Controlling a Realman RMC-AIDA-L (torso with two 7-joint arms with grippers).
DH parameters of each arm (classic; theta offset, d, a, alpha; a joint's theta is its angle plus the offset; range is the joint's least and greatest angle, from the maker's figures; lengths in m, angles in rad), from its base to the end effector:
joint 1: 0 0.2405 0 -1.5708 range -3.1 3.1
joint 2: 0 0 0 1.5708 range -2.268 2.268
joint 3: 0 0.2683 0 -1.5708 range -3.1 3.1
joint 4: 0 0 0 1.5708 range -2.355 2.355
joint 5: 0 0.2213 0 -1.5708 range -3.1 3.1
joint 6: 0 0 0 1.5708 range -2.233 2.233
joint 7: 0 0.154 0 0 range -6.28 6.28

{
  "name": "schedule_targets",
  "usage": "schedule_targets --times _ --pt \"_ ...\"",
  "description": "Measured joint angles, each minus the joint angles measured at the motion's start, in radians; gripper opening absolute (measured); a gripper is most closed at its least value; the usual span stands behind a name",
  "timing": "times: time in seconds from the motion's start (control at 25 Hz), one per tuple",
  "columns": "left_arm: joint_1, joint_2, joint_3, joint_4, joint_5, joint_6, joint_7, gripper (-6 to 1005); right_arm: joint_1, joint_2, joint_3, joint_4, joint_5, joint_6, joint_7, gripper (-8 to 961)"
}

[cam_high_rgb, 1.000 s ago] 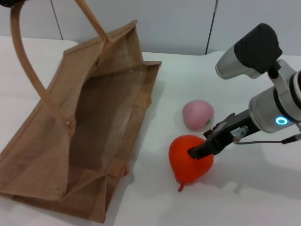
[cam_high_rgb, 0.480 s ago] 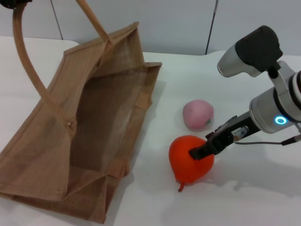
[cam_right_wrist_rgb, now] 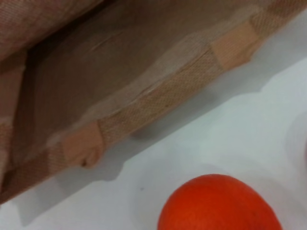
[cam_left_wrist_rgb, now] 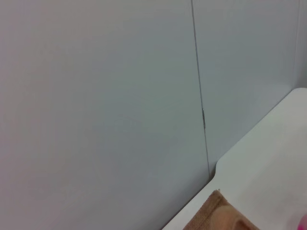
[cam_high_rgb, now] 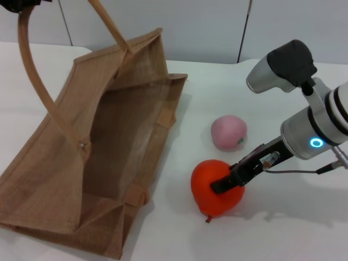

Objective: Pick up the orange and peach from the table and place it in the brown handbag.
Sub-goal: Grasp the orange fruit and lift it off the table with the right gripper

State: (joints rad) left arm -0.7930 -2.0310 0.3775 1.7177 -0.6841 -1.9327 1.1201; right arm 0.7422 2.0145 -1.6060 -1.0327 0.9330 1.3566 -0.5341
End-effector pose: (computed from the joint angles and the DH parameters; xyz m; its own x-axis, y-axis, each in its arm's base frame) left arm -0.1569 0.3752 0.2041 0.9257 0.2905 0.2422 0.3778 -0.6808 -0.6275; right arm 0.1629 0.3771 -0.0782 0.7329 -0.6597 0.1664 -0.6308 -0.7505 -0.1971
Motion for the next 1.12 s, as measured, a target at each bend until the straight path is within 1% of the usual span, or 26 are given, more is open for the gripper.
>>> schedule_targets --times 0.12,0.24,0.56,1.12 --pt "0.000 0.000 0.000 -0.001 0.002 0.000 0.000 120 0.021 -0.001 0.014 0.052 0.023 0.006 -0.028 700" --pt "0.000 0.000 0.000 -0.001 0.002 0.000 0.000 120 0.032 -0.001 0.023 0.068 0.025 0.010 -0.035 699" --pt "0.000 0.001 0.000 -0.001 0.003 0.002 0.001 120 0.054 -0.003 0.048 0.105 0.024 0.012 -0.039 517" --pt "0.000 0.002 0.000 -0.001 0.015 0.001 0.001 120 0.061 -0.001 0.050 0.109 0.023 0.029 -0.065 354"
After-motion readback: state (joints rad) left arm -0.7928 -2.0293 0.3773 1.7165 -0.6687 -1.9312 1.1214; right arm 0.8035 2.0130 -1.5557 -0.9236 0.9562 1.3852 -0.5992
